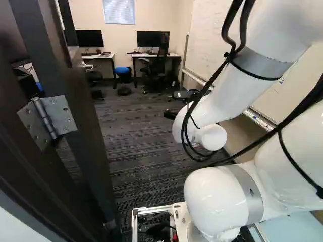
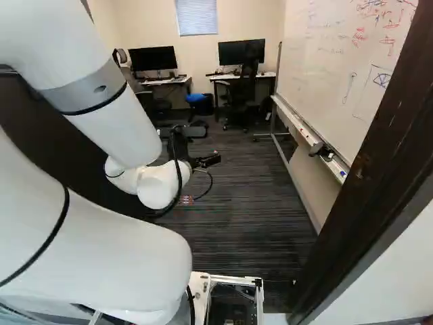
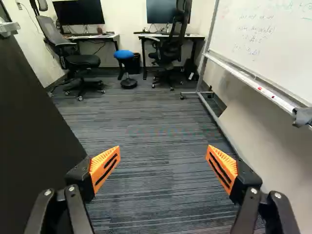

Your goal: Open the door and move inside

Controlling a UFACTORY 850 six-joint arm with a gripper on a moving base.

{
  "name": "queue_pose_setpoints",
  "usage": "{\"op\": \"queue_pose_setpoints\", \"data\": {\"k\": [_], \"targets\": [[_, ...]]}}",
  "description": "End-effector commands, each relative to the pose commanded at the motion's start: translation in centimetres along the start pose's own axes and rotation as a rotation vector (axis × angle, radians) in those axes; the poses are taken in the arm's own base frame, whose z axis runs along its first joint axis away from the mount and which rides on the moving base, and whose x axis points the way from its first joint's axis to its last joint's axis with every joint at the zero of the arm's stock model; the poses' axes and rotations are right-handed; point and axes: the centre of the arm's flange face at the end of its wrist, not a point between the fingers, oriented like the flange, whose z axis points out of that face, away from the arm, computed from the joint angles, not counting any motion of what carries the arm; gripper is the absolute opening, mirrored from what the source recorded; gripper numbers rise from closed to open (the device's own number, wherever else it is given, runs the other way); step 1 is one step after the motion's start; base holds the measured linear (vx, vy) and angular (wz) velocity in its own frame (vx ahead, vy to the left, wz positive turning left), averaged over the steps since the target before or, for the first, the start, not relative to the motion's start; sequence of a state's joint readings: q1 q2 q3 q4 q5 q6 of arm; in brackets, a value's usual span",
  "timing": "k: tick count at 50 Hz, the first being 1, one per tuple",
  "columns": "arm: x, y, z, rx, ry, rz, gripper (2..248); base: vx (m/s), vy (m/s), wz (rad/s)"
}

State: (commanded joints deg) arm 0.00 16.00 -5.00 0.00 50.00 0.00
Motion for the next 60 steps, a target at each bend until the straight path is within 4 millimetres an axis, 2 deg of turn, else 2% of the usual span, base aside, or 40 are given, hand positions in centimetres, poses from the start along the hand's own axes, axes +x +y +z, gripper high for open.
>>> {"op": "queue_pose_setpoints", "data": {"k": [60], "targets": [[0.00,0.00,0.00,0.000,0.000,0.000,247,0.163,-0.013,-0.004]]}}
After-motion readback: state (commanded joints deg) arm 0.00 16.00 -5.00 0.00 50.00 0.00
